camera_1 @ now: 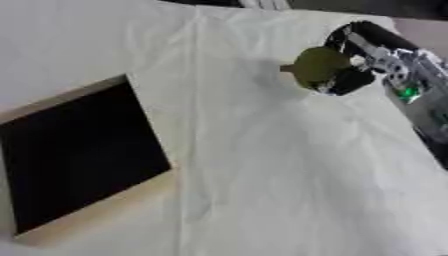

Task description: Pick up objects on the table and place them in the box.

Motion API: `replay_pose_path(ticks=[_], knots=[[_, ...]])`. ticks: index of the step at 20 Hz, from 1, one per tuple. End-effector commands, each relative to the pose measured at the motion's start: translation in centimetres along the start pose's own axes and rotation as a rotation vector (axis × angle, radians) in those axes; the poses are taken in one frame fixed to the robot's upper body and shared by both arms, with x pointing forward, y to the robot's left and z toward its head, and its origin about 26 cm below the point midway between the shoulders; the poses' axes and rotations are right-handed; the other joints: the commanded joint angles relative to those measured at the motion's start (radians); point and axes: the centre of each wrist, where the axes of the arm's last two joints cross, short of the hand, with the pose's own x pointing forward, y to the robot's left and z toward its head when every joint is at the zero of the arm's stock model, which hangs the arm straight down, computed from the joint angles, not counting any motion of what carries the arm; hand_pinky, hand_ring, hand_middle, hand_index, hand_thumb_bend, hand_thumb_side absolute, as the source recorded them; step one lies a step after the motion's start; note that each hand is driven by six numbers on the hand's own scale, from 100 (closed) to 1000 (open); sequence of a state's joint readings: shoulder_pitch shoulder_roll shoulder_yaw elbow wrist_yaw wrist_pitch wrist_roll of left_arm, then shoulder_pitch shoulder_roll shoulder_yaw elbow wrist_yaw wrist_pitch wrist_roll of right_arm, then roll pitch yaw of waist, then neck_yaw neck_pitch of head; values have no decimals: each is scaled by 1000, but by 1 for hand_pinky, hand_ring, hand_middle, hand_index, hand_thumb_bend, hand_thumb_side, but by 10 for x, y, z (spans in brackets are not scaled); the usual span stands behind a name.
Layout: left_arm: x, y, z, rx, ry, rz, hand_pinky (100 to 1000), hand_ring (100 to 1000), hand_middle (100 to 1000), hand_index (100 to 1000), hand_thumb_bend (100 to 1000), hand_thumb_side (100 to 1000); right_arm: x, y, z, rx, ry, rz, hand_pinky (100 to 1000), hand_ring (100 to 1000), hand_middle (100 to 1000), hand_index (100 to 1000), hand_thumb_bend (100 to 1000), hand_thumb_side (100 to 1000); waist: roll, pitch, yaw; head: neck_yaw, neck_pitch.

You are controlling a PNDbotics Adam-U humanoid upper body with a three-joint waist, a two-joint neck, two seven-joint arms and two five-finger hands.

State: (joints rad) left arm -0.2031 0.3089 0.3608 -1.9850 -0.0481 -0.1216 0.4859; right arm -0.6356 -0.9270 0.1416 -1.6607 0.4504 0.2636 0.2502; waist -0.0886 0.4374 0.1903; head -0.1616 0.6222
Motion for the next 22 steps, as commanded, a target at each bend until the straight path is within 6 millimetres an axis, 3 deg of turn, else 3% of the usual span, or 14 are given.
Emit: replay_pose_path(ticks=[1, 7, 12, 16, 17, 22], knots=[[6, 1, -6, -6, -32, -1, 501, 482, 547, 708, 283, 584, 20, -39, 9, -133, -106, 95, 732, 455, 470, 599, 393, 100, 2, -26, 0, 1, 0], [6, 1, -6, -8, -32, 0, 501, 482, 548, 708, 282, 584, 78, -61, 18, -203, -373, 198, 670, 458, 473, 614, 391, 100, -6, -33, 8, 7, 2], [6, 1, -6, -10, -29, 1, 502, 483, 548, 708, 282, 584, 128, -65, 27, -197, -561, 193, 668, 465, 482, 628, 392, 100, -11, -41, 13, 11, 3], [6, 2, -6, -8, -28, -2, 502, 483, 549, 708, 281, 584, 141, -68, 27, -171, -594, 193, 672, 481, 496, 632, 391, 100, -11, -43, 9, 14, 4], [6, 0, -5, -15, -26, 5, 502, 483, 549, 708, 281, 584, 146, -68, 26, -159, -618, 190, 672, 483, 497, 633, 390, 100, -10, -46, 19, -2, 7], [7, -3, -5, -27, -23, 22, 503, 483, 549, 708, 280, 584, 190, -56, 23, -76, -833, 194, 673, 505, 511, 647, 381, 100, -15, -49, 41, -18, 9]])
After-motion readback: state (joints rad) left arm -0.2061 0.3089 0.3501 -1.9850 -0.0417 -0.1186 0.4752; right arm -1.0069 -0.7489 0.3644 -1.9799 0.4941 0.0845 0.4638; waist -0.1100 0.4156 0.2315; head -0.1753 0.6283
